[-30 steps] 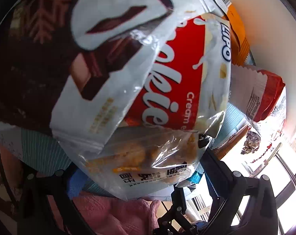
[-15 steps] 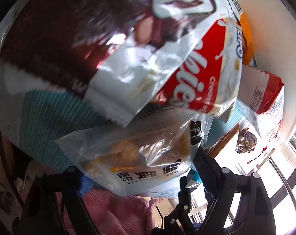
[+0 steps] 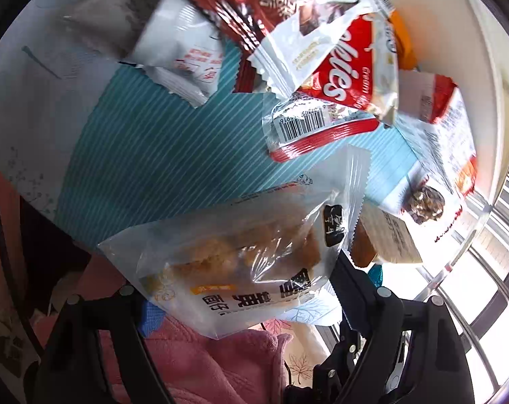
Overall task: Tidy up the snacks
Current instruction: 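Lift the cake bag with the left gripper while the right grasps the blue-silver packet, then carry the cake bag and blue packet into the white tray and open both grippers, then withdraw both grippers from the tray over the remaining snacks, then move the right gripper to the beige cracker pack while the left reaches the white red-striped bag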
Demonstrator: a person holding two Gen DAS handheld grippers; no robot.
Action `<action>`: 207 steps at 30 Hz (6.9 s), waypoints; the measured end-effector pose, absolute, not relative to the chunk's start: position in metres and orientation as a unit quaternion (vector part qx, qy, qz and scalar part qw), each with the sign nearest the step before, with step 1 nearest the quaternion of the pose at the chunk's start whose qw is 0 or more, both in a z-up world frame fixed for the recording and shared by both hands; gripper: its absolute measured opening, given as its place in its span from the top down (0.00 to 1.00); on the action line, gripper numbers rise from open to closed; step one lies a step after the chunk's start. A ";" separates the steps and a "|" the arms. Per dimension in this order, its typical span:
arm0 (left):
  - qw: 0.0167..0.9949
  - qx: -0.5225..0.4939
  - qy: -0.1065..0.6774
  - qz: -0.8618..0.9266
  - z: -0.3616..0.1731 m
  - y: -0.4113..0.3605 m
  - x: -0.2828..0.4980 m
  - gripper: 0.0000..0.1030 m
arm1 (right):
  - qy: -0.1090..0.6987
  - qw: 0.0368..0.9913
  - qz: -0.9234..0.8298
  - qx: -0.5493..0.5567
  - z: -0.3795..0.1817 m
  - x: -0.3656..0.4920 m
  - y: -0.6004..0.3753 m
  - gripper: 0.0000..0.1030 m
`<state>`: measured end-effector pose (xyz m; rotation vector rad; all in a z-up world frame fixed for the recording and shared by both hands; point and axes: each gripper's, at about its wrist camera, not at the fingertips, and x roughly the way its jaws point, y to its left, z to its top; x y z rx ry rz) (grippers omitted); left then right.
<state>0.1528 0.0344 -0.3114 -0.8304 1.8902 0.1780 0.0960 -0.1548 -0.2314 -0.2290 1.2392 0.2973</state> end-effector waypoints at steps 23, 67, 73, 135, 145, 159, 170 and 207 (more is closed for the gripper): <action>0.682 -0.278 0.676 0.033 -0.147 0.076 0.122 0.19 | 0.464 0.873 0.148 -0.040 -0.148 0.071 -0.119 0.57; 0.840 -0.156 0.512 -0.090 -0.108 0.034 0.310 0.19 | 0.398 0.910 0.086 0.083 -0.131 0.227 -0.158 0.57; 0.859 -0.136 0.483 -0.101 -0.109 0.029 0.318 0.19 | 0.401 0.908 0.072 0.101 -0.139 0.235 -0.163 0.57; 0.885 -0.080 0.459 -0.012 -0.075 0.073 0.082 0.03 | 0.424 0.859 0.003 0.286 -0.144 0.048 -0.220 0.29; 0.863 -0.016 0.504 -0.022 -0.111 0.083 0.108 0.03 | 0.460 0.827 -0.050 0.319 -0.175 0.053 -0.217 0.29; 0.795 0.028 0.599 -0.093 -0.170 0.115 0.171 0.03 | 0.498 0.739 -0.179 0.418 -0.223 0.050 -0.203 0.29; 0.732 0.066 0.656 -0.174 -0.221 0.112 0.195 0.03 | 0.496 0.687 -0.240 0.473 -0.248 0.043 -0.172 0.29; 0.682 0.092 0.700 -0.191 -0.305 0.074 0.252 0.11 | 0.571 0.646 -0.308 0.402 -0.287 0.121 -0.161 0.39</action>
